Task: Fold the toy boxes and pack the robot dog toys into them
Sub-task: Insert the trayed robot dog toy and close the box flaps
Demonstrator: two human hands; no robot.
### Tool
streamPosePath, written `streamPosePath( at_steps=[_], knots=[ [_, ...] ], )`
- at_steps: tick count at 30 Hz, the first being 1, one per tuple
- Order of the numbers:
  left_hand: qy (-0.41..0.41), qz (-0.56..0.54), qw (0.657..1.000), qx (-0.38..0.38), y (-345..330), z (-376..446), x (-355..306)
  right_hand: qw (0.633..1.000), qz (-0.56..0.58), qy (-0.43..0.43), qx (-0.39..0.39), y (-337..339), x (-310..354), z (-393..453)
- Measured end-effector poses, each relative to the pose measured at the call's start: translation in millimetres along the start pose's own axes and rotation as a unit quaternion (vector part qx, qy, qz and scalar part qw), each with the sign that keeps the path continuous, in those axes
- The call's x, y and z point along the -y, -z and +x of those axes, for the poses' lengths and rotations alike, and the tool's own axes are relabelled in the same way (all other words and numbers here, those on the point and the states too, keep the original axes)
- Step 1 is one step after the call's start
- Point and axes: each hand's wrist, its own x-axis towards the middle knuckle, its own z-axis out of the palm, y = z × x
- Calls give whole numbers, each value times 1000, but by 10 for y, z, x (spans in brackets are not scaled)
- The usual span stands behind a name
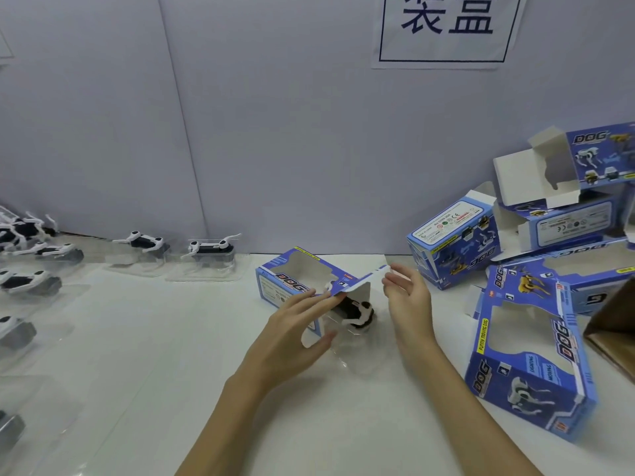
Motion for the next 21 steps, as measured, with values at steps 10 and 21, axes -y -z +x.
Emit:
streamPosePath(
  at_steps=[10,21],
  knots=[
    [40,-12,999,-21,-207,48,-177,993,84,-54,57,-84,-78,25],
    [74,-56,978,-185,-114,66,-28,962,-186,47,196,-156,-195,-131]
  ],
)
